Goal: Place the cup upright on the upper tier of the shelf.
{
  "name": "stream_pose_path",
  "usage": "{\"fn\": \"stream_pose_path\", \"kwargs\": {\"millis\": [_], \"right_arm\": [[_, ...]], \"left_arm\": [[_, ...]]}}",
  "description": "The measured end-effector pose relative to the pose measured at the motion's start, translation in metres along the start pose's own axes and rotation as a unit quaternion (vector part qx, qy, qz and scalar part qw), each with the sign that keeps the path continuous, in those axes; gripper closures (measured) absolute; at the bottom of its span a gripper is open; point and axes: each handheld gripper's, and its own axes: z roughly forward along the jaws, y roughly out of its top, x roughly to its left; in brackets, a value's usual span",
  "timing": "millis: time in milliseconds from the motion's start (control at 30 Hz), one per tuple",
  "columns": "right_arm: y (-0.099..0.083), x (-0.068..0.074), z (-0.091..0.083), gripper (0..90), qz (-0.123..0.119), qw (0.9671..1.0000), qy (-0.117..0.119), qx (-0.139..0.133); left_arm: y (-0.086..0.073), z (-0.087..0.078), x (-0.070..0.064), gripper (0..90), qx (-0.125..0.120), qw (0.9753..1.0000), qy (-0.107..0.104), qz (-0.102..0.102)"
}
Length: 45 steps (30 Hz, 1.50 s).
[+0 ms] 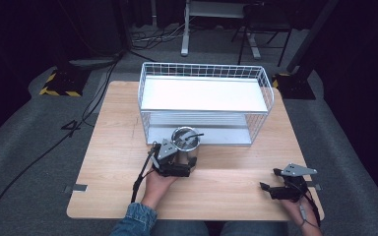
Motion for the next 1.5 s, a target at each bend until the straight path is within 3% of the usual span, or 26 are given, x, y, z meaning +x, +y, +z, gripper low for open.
{"fn": "stream_pose_path", "kwargs": {"millis": [400,800,833,1200,1400,1500], "right_arm": [[0.0,0.0,0.0,17.5,-0.003,1.0,0.0,0.0],[0.0,0.0,0.0,18.3,-0.003,1.0,0.0,-0.001],[0.0,0.0,0.0,18.4,-0.003,1.0,0.001,-0.001],[0.0,0.0,0.0,18.7,-0.002,1.0,0.001,-0.001],[0.0,0.0,0.0,18.6,-0.003,1.0,0.0,-0.001],[0.0,0.0,0.0,17.6,-0.001,1.0,-0.003,-0.001]], "left_arm": [[-0.001,0.01,-0.004,0.0,-0.015,0.9999,0.002,-0.005],[0.002,0.006,-0.009,3.0,-0.002,0.9997,0.019,0.017],[0.003,0.003,-0.011,3.6,-0.002,0.9992,0.026,0.03],[0.007,-0.009,-0.013,3.7,0.001,0.9994,0.025,0.026],[0.021,-0.024,-0.019,3.7,0.01,0.9988,0.028,0.039],[0.029,-0.031,-0.021,3.6,0.025,0.9982,0.032,0.043]]}}
